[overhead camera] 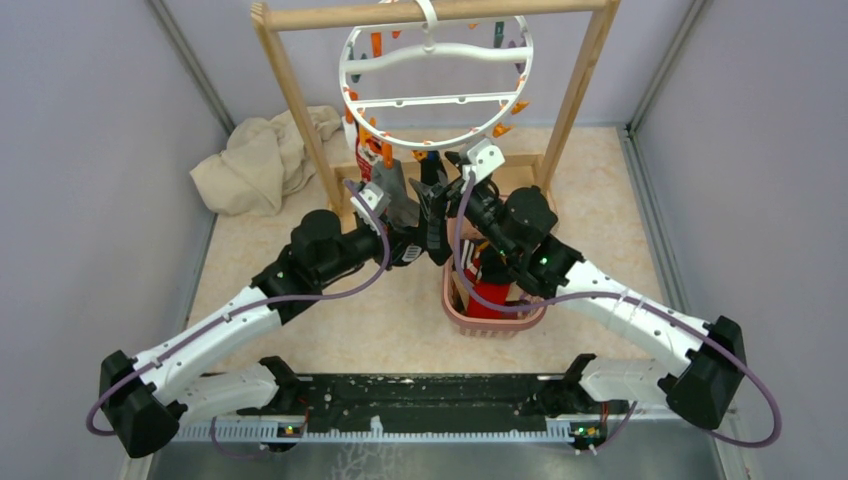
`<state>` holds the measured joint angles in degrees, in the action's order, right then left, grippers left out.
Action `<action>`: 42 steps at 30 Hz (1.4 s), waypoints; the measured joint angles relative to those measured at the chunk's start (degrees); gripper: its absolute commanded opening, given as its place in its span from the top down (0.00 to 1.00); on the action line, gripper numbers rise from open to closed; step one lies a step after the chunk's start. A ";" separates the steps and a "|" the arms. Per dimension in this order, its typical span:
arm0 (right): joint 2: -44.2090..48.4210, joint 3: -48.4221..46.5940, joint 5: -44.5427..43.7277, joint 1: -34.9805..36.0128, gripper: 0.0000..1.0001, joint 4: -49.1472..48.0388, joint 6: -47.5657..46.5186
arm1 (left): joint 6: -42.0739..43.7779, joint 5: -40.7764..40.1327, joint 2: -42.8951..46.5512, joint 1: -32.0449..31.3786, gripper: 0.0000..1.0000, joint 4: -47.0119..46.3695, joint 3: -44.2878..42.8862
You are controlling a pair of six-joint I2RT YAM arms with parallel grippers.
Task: Remove the socks clipped to the hanger
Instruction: Remove the sock from the hanger.
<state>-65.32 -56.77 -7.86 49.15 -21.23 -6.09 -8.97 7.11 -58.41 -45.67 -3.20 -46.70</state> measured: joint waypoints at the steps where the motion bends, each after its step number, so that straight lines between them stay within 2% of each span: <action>1: -0.52 -0.39 -0.02 0.00 0.21 -0.02 -0.28 | 0.00 0.02 0.00 0.00 1.00 0.07 -0.13; 18: -6.03 -3.02 -2.01 0.00 0.22 -3.80 -1.49 | -0.22 0.48 0.00 -0.20 1.00 0.31 -0.48; 34: -7.17 -3.91 -3.67 0.00 0.25 -6.64 -1.44 | -1.40 1.42 -0.11 -1.20 1.00 0.24 -0.46; 42: -8.55 -4.44 -4.11 0.11 0.30 -6.88 -1.38 | -1.73 1.57 -0.11 -1.77 1.00 0.22 -0.46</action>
<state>-73.87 -61.21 -11.97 49.25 -28.12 -7.46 -10.70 8.69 -58.52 -47.44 -2.98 -47.16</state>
